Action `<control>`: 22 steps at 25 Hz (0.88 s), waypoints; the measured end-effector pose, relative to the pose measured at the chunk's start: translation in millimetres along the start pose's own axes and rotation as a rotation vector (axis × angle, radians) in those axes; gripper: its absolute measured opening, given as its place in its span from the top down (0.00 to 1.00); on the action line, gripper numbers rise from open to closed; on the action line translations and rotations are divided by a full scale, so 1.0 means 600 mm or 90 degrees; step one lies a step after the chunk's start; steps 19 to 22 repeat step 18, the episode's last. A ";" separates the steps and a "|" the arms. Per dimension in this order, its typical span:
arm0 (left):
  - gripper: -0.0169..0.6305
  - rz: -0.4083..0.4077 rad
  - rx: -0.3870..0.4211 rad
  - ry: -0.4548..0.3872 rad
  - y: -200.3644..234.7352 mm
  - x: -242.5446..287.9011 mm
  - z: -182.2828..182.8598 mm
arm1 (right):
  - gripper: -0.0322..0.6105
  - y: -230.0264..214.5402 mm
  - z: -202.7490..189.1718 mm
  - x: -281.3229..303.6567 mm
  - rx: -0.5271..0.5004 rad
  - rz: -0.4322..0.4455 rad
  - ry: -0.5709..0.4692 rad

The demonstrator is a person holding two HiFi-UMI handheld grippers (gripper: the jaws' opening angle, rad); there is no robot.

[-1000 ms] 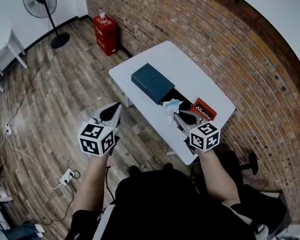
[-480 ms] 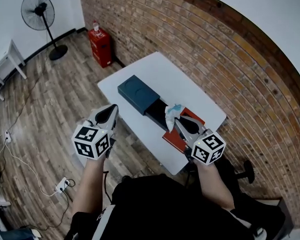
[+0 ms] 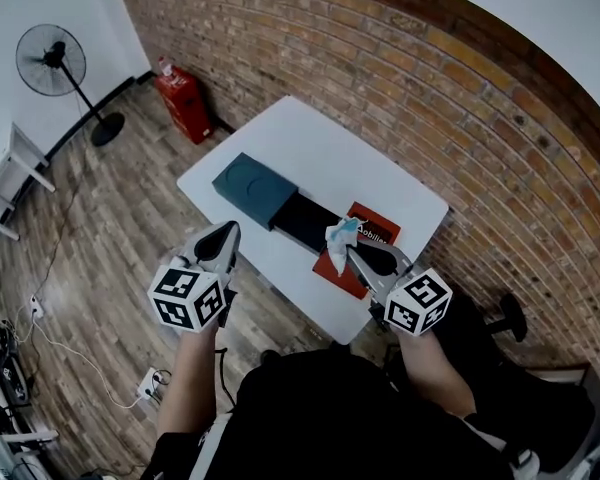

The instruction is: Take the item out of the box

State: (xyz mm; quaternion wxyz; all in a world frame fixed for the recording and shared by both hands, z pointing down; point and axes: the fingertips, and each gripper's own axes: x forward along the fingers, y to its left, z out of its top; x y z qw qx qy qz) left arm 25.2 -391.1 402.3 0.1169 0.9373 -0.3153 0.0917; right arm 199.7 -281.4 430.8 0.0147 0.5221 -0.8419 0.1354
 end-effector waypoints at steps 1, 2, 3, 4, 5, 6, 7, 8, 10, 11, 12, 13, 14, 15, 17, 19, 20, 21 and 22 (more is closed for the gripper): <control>0.96 -0.003 0.003 0.000 -0.005 0.004 0.001 | 0.90 -0.001 -0.002 -0.002 -0.001 0.000 0.002; 0.96 -0.005 0.005 0.000 -0.010 0.007 0.002 | 0.90 -0.002 -0.003 -0.003 -0.003 0.000 0.003; 0.97 -0.008 0.006 -0.001 -0.014 0.010 0.003 | 0.90 -0.003 -0.002 -0.005 -0.005 0.000 0.003; 0.97 -0.011 0.006 -0.001 -0.018 0.013 0.003 | 0.90 -0.003 -0.002 -0.006 -0.006 0.000 0.003; 0.97 -0.014 0.006 -0.002 -0.022 0.015 0.003 | 0.90 -0.004 -0.001 -0.009 -0.007 0.000 0.004; 0.97 -0.016 0.006 -0.002 -0.026 0.016 0.003 | 0.90 -0.004 -0.001 -0.011 -0.007 0.000 0.004; 0.96 -0.018 0.007 -0.001 -0.030 0.017 0.002 | 0.90 -0.005 -0.002 -0.014 -0.007 0.000 0.004; 0.97 -0.020 0.007 -0.001 -0.034 0.018 0.001 | 0.90 -0.006 -0.002 -0.017 -0.007 0.000 0.004; 0.96 -0.021 0.008 0.000 -0.037 0.020 0.000 | 0.90 -0.006 -0.003 -0.021 -0.007 0.000 0.005; 0.97 -0.022 0.007 0.000 -0.038 0.021 -0.001 | 0.90 -0.007 -0.004 -0.022 -0.007 0.000 0.006; 0.97 -0.022 0.007 0.000 -0.038 0.021 -0.001 | 0.90 -0.007 -0.004 -0.022 -0.008 0.000 0.006; 0.97 -0.022 0.007 0.001 -0.037 0.020 -0.002 | 0.90 -0.007 -0.004 -0.022 -0.008 -0.001 0.007; 0.97 -0.022 0.007 0.001 -0.037 0.020 -0.003 | 0.90 -0.007 -0.004 -0.022 -0.009 -0.001 0.007; 0.97 -0.022 0.007 0.002 -0.036 0.019 -0.003 | 0.90 -0.007 -0.004 -0.022 -0.009 -0.002 0.007; 0.97 -0.021 0.006 0.002 -0.035 0.016 -0.004 | 0.90 -0.006 -0.003 -0.022 -0.010 -0.003 0.008; 0.97 -0.021 0.006 0.002 -0.034 0.015 -0.004 | 0.90 -0.005 -0.002 -0.022 -0.011 -0.004 0.008; 0.97 -0.021 0.006 0.002 -0.034 0.015 -0.004 | 0.90 -0.005 -0.002 -0.022 -0.011 -0.004 0.008; 0.97 -0.021 0.006 0.002 -0.034 0.015 -0.004 | 0.90 -0.005 -0.002 -0.022 -0.011 -0.004 0.008; 0.97 -0.021 0.006 0.002 -0.034 0.015 -0.004 | 0.90 -0.005 -0.002 -0.022 -0.011 -0.004 0.008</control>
